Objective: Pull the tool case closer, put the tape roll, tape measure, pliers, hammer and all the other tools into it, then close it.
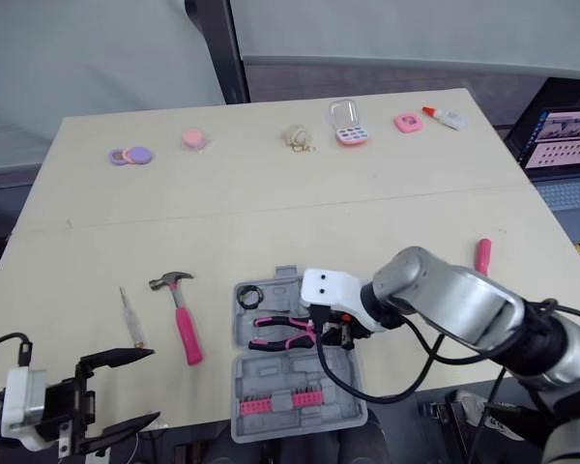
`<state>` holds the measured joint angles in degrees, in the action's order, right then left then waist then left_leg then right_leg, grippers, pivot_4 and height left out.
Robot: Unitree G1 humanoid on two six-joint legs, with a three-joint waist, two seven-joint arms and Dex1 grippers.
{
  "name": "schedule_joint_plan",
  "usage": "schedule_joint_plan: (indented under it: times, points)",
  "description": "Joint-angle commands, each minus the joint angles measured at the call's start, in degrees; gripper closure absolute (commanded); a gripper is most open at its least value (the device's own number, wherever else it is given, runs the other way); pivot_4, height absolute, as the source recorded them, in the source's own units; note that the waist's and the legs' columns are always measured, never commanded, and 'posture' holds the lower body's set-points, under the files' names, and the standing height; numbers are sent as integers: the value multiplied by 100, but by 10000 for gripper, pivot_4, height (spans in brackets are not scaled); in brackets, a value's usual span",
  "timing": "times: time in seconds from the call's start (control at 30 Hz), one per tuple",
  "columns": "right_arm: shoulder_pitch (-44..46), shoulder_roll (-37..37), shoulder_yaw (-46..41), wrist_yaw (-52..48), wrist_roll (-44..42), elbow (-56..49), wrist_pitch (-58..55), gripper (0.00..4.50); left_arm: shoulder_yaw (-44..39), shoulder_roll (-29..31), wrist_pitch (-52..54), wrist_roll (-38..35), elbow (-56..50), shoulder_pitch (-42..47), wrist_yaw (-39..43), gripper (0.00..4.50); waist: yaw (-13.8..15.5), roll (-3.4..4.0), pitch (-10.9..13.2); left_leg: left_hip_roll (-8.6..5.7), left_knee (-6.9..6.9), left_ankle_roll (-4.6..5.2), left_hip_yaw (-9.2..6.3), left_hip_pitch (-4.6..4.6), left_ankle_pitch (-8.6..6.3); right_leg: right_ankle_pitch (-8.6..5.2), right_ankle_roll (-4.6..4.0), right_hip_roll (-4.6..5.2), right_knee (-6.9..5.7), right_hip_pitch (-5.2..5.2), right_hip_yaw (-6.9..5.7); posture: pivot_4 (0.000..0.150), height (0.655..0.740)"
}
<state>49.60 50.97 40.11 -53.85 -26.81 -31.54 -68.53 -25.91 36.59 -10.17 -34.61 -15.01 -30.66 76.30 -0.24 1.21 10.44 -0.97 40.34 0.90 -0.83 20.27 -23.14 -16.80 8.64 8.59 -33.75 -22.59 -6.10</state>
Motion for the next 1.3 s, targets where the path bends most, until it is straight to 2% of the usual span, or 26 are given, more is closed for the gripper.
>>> schedule_joint_plan:
  times: [0.03,0.53,1.3]
  points:
    - [238,-195,182,-116,276,144,132,35479,-79,-57,-155,20,-21,-155,-5,0,-2,0,0,0,1,0,1,1,0,0,0,1,0,0,0,1500,7400]
    - [722,-1226,825,-188,1039,1134,423,35479,-6,-186,-263,135,-86,-238,-278,0,-31,0,0,0,9,-1,0,0,1,0,0,1,-9,0,1,1500,7400]
    - [530,-1595,1081,-467,1876,1647,1136,35479,48,-213,-255,170,-371,-479,-559,0,-143,0,0,0,9,-2,-1,0,1,0,0,0,-12,-2,-1,1500,7400]
